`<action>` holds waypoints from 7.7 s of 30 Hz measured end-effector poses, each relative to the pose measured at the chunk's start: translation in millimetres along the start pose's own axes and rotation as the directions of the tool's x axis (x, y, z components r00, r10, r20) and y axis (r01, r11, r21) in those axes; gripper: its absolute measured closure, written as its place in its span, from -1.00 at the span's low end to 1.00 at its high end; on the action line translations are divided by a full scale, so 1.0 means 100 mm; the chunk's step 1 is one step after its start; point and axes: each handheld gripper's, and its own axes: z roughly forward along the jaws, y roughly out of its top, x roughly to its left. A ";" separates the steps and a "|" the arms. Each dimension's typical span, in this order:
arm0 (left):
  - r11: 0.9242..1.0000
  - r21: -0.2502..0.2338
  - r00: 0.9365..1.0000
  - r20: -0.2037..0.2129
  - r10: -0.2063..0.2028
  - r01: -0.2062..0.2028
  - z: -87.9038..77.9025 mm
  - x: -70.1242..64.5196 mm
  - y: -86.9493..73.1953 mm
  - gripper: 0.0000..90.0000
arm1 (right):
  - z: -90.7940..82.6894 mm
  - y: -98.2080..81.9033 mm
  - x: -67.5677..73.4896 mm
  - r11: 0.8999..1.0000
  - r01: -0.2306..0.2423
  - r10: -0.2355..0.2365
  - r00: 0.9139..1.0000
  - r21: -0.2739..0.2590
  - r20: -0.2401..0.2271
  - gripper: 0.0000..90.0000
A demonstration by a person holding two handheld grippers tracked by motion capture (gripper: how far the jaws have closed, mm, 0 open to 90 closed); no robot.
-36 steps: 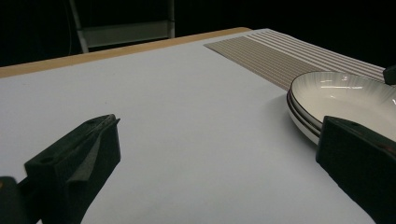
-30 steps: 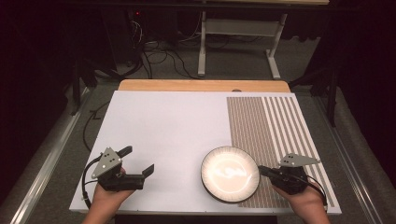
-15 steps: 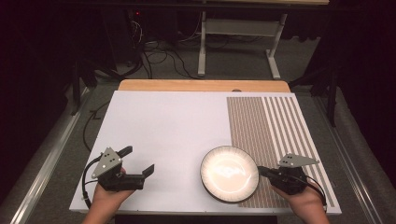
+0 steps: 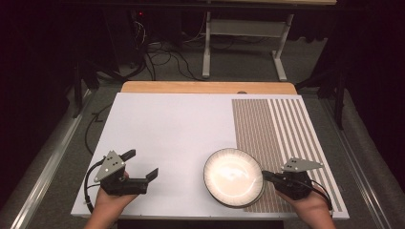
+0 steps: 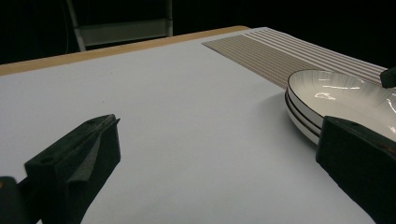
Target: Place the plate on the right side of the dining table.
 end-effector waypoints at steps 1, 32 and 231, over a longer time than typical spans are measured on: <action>1.000 0.001 1.000 0.000 0.000 0.000 0.00 0.00 0.00 -0.99 | 0.00 0.00 0.00 1.000 0.001 -0.001 1.000 -0.001 -0.002 1.00; 0.999 -0.014 0.999 0.042 0.032 -0.031 0.16 -0.20 0.24 -0.99 | 0.12 0.04 0.12 0.999 0.045 -0.044 0.999 0.014 -0.026 1.00; 1.000 0.006 0.983 0.181 -0.015 0.014 0.60 -0.72 0.33 0.73 | -0.22 0.21 0.19 0.915 0.001 0.023 0.998 -0.403 0.053 -0.81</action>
